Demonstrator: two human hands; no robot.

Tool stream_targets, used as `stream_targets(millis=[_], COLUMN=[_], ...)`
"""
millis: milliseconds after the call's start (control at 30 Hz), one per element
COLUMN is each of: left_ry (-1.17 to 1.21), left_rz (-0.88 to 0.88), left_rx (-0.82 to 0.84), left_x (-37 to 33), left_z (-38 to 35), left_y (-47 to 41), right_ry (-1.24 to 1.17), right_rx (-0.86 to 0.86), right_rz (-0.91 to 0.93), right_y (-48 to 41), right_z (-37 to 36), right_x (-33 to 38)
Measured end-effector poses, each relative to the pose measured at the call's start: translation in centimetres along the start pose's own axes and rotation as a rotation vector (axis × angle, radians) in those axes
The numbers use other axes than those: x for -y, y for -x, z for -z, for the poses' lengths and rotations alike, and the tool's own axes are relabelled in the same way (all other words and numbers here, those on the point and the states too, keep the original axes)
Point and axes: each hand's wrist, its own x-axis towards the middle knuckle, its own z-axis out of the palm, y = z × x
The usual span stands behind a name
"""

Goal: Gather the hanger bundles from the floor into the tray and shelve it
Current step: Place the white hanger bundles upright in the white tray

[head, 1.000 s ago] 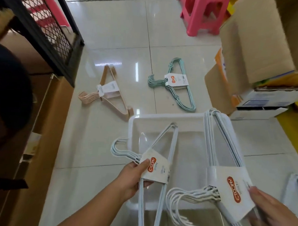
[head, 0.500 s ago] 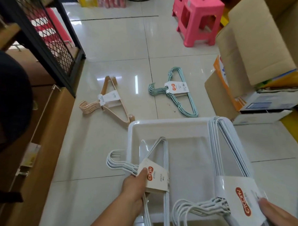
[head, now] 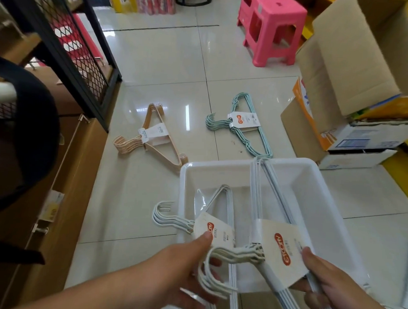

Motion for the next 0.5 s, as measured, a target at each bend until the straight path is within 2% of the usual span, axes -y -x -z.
stream_targets(millis=[67,233,400,500], left_ry=[0.082,0.011,-0.248,-0.405], left_rz=[-0.009,-0.120,-0.161,-0.256], left_rx=[0.009,-0.102,-0.237,-0.264], left_x=[-0.1,-1.3,-1.2,-0.9], left_z=[-0.1,1.3,3.6,4.5], left_y=[0.5,0.4,-1.1,-1.4], right_ry=[-0.027,0.034,0.174,0.226], right_rx=[-0.023,-0.060,-0.087,-0.093], right_rz=[0.014,0.043,0.095,0.124], right_y=[-0.2,-2.0,-3.2,-3.9], right_z=[-1.2,-3.7,-5.4,-5.8], right_x=[0.0,-0.8,-1.5,-2.2])
